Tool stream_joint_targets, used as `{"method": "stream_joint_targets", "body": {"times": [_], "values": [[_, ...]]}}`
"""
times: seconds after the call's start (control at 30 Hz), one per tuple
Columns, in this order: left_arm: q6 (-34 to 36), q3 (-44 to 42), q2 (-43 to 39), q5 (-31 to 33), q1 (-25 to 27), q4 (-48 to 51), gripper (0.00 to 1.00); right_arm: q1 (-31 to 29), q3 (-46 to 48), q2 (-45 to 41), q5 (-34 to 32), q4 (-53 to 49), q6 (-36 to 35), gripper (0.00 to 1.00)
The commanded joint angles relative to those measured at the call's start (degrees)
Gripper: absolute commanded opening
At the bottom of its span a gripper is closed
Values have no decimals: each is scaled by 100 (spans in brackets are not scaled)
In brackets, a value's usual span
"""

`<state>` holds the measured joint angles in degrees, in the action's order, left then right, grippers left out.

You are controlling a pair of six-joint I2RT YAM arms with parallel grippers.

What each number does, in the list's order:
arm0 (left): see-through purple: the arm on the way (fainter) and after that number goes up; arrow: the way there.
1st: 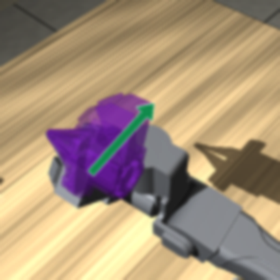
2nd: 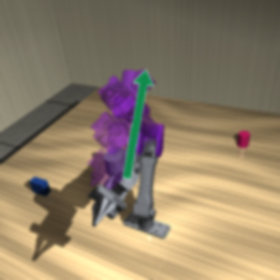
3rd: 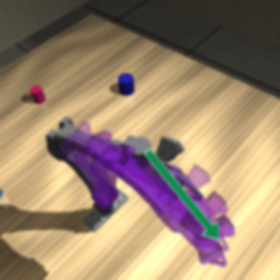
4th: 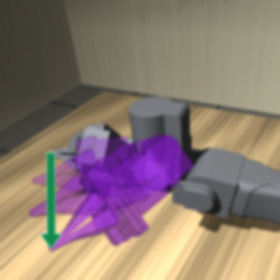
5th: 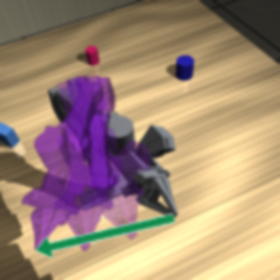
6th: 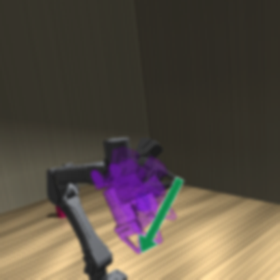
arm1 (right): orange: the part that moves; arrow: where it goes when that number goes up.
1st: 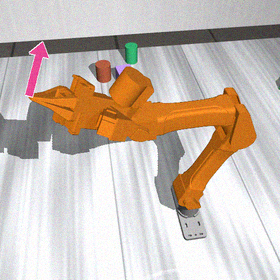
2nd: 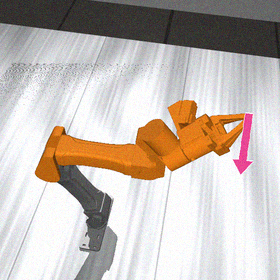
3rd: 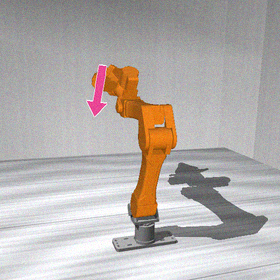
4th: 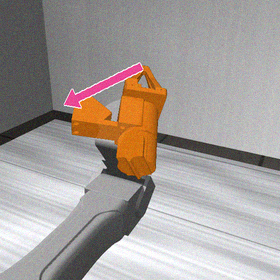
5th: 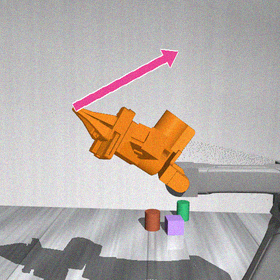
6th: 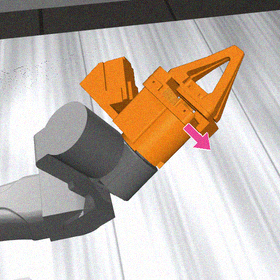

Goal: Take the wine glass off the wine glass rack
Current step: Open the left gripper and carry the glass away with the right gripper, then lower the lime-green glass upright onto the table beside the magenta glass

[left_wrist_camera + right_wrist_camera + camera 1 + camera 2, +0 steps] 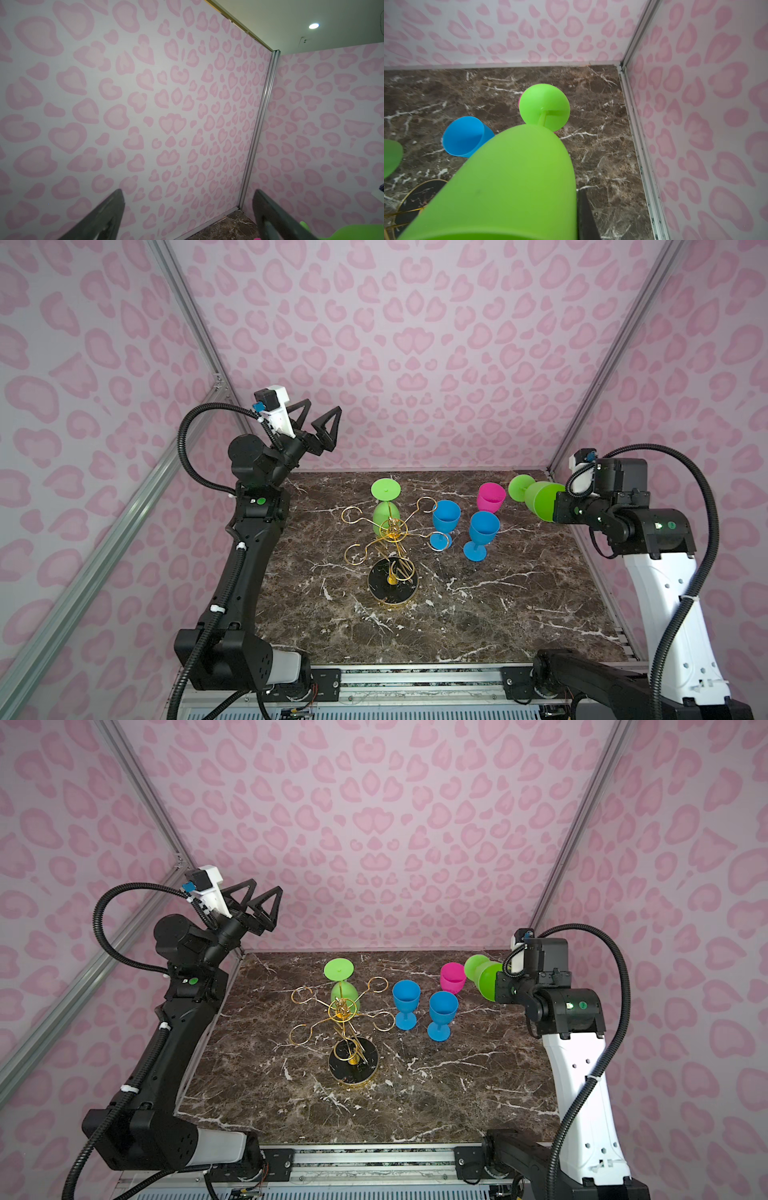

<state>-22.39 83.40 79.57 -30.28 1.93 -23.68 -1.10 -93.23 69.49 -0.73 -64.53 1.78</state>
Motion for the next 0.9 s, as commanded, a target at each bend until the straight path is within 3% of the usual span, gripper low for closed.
{"method": "stream_joint_targets", "body": {"times": [0.0,0.3,0.87], "values": [[11,38,-111,-130,-27,-31,97,50,155,358,-217,-374,-110,0],[246,133,-302,-118,-18,221,97,233,141,1541,-487,-343,-114,0],[263,151,-337,17,41,303,97,557,-1501,3879,-278,-995,-161,0]]}}
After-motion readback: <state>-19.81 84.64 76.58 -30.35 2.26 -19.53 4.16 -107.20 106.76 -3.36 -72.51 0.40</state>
